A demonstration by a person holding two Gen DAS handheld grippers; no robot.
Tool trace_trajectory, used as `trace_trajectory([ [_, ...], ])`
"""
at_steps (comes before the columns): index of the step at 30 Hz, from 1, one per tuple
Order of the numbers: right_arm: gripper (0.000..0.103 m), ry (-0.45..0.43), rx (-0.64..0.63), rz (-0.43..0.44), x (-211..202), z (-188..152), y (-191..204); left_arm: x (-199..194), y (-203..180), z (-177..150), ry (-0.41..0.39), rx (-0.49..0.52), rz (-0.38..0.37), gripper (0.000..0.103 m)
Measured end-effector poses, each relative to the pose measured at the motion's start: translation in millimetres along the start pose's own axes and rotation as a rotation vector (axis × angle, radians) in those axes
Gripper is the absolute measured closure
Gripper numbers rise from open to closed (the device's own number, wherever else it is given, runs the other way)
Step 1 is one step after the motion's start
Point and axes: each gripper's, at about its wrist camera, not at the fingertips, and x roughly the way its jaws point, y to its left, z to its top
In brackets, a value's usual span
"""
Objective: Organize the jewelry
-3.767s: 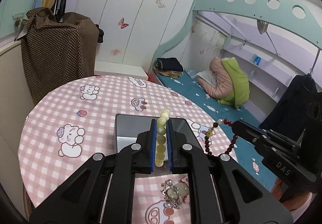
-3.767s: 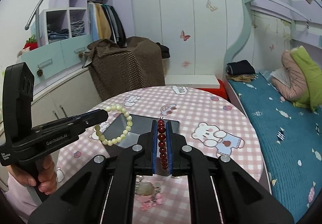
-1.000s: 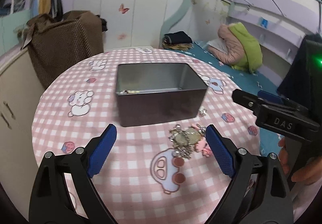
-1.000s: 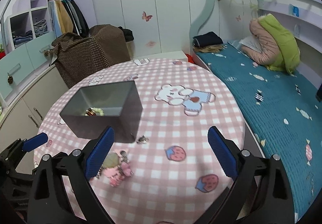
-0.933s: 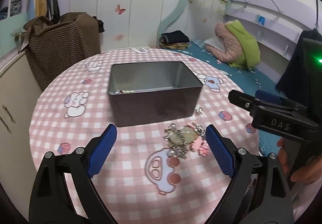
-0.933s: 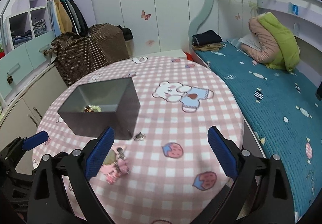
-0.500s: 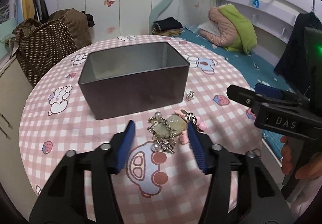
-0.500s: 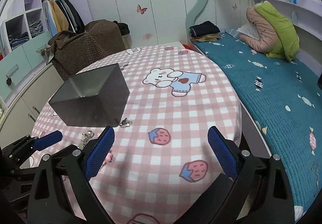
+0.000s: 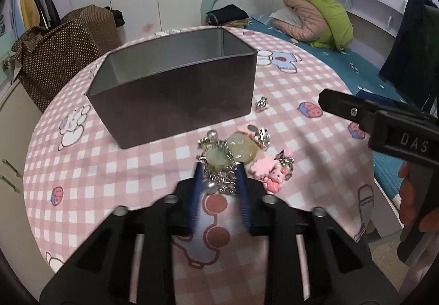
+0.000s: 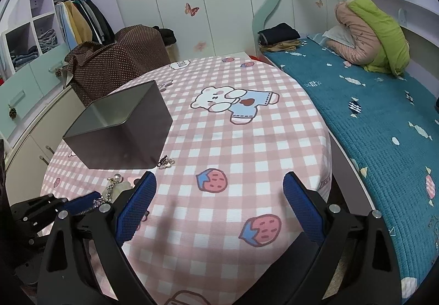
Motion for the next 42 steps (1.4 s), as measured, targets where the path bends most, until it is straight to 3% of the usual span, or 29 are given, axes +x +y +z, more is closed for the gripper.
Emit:
trace_trajectory([
  [21,0.015,-0.001,-0.021,0.021,-1.0,3.0,12.0,-37.3,37.2,0.5,-0.071,-0.108,-0.061,0.087],
  [28,0.015,0.016,-0.042,0.030,2.3,0.8,22.4,-25.7,42.6,-16.1,-0.014,-0.123,-0.041,0.086],
  [30,0.015,0.020,-0.046,0.029,2.3,0.4,24.1,-24.6,44.0,-20.5,-0.008,-0.121,-0.034,0.078],
  [32,0.015,0.021,-0.050,0.029,1.8,0.0,25.7,-27.5,45.7,-22.4,-0.015,-0.127,-0.043,0.060],
  [33,0.015,0.021,-0.053,0.027,1.6,-0.1,26.1,-28.7,47.5,-23.2,-0.018,-0.137,-0.055,0.057],
  [40,0.015,0.036,-0.067,0.022,3.0,-1.2,32.3,-32.2,60.3,-25.1,-0.029,-0.156,-0.077,0.058],
  [42,0.015,0.037,-0.073,0.023,2.8,-1.4,34.9,-31.8,62.0,-26.2,-0.026,-0.152,-0.077,0.064],
])
